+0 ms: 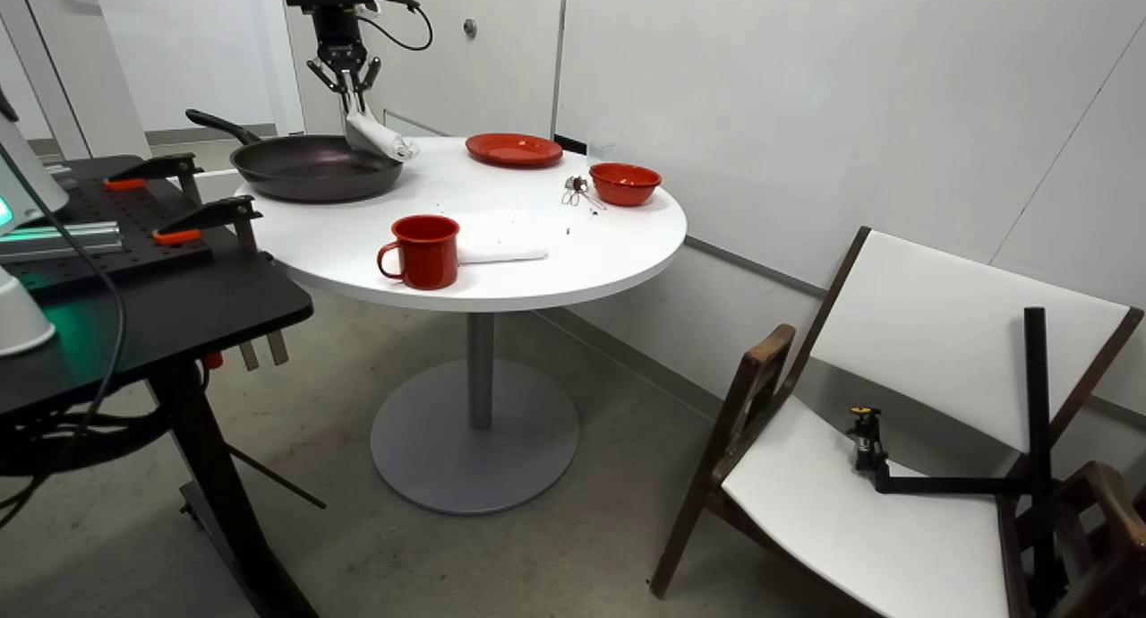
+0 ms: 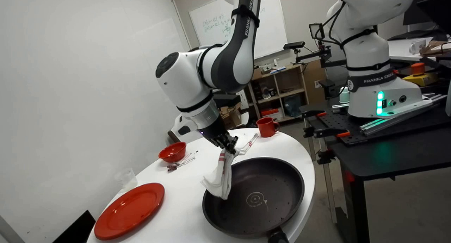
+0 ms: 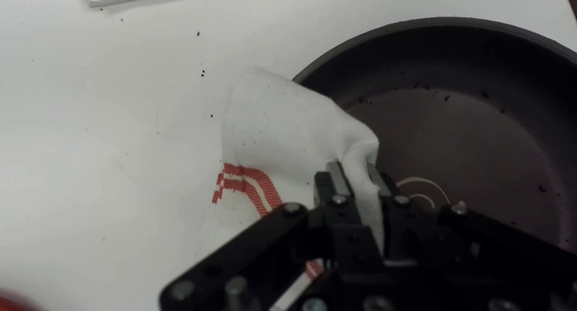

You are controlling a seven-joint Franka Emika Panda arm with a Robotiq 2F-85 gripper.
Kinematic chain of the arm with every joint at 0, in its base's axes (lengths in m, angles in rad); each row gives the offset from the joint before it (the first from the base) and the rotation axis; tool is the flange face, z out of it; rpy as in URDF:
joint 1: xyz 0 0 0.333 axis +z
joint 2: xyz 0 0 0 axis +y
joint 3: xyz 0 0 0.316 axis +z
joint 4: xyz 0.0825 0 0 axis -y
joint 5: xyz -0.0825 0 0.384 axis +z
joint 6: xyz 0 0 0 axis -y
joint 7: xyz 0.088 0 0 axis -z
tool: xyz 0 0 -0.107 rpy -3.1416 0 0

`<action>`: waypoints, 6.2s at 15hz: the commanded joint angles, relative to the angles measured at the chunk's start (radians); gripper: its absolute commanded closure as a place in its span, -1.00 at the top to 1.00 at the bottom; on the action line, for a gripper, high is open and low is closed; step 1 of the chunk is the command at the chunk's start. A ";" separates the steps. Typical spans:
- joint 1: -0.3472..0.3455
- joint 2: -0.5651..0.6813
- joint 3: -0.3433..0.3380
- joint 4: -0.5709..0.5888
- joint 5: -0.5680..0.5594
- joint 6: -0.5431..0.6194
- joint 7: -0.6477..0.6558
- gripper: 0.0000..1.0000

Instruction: Use the towel to wipe the pan

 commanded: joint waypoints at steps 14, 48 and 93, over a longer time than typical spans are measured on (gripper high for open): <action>0.008 0.042 0.002 0.010 0.001 0.037 -0.057 -0.92; -0.386 0.272 0.293 -0.175 0.560 0.534 -0.630 -0.92; -0.378 0.123 0.195 -0.415 0.473 0.616 -0.254 -0.92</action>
